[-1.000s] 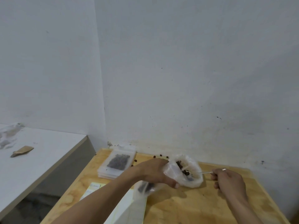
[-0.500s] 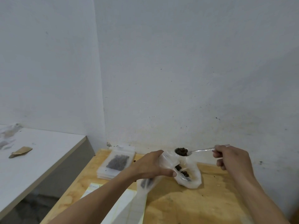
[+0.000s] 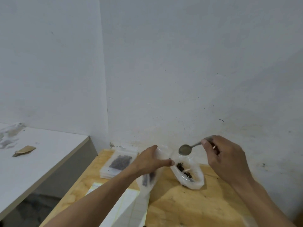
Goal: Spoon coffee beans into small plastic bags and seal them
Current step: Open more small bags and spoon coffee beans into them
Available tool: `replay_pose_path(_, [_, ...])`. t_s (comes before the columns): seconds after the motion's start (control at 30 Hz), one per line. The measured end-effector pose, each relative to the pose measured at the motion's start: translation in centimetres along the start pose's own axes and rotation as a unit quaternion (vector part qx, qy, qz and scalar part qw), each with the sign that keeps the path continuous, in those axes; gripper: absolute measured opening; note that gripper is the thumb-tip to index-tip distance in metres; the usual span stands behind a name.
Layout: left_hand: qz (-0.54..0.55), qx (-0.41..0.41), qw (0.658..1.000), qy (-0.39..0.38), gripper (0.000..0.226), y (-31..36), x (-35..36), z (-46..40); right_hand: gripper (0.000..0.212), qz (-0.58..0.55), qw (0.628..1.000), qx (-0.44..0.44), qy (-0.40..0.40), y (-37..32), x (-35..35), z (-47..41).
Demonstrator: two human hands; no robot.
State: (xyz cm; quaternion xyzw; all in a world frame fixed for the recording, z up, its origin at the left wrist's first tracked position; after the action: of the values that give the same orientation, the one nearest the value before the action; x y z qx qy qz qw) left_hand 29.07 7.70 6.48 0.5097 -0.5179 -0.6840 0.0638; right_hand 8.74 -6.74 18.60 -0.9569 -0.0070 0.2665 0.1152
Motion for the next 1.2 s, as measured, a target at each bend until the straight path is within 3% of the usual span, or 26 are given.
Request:
replay_pose_path(0.17, [0.066,-0.036,0.997,0.035,0.099,-0.1,-0.2,-0.3,0.018,0.13,0.978,-0.147,-0.071,-0.3,2.8,5.5])
replay_pose_path(0.27, [0.084,-0.028,0.996,0.027,0.102,0.4,0.0,0.0,0.005,0.126,0.974,-0.153,-0.113,0.3,4.0,7.9])
replay_pose_path(0.4, [0.1,-0.027,0.994,0.031,0.116,1.1,-0.7,0.6,0.028,0.099,0.958,-0.175,-0.202,0.2,5.0,8.9])
replay_pose_path(0.5, [0.102,-0.02,0.994,0.028,0.115,1.8,-1.3,0.9,0.021,0.15,0.922,-0.176,-0.31,0.2,6.0,8.4])
replay_pose_path(0.6, [0.096,-0.015,0.995,0.031,0.109,2.5,-1.7,1.3,0.031,0.153,0.908,-0.109,-0.373,1.0,6.6,6.9])
replay_pose_path(0.73, [0.093,-0.014,0.994,0.049,0.104,3.7,-2.2,2.1,0.025,0.08,0.942,0.008,-0.326,-0.2,5.5,3.7])
replay_pose_path(0.83, [0.113,-0.009,0.992,0.062,0.091,4.8,-2.5,2.8,0.022,-0.065,0.946,0.089,-0.304,-1.6,5.0,2.7])
replay_pose_path(0.93, [0.145,-0.008,0.987,0.075,0.091,5.7,-2.8,3.6,0.058,-0.191,0.906,0.153,-0.346,-3.4,5.1,2.8])
replay_pose_path(1.0, [0.161,-0.014,0.985,0.068,0.092,6.3,-2.8,3.8,0.073,-0.214,0.886,0.179,-0.369,-4.2,5.4,3.1])
replay_pose_path(1.03, [0.171,-0.016,0.984,0.053,0.094,6.5,-2.7,3.9,0.069,-0.21,0.889,0.187,-0.361,-4.3,5.5,3.3])
replay_pose_path(1.13, [0.223,-0.005,0.975,0.016,0.102,7.1,-2.3,4.4,0.019,-0.205,0.912,0.209,-0.289,-3.1,5.5,3.1])
replay_pose_path(1.2, [0.274,0.012,0.961,0.027,0.076,7.1,-2.5,4.7,0.02,-0.243,0.896,0.253,-0.272,-1.5,5.5,3.5])
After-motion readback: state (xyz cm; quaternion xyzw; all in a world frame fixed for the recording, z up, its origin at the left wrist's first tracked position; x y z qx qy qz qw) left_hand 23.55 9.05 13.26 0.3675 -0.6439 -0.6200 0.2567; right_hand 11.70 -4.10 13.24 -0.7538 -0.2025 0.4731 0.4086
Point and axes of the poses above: each hand's wrist, its own z-axis away from the middle knuckle, its own x-axis out of the palm, y = z × x, the point moved 7 cm from there along -z, towards the middle knuckle, and after that the axes turned 1 degree about y, right-handed, at the moved point
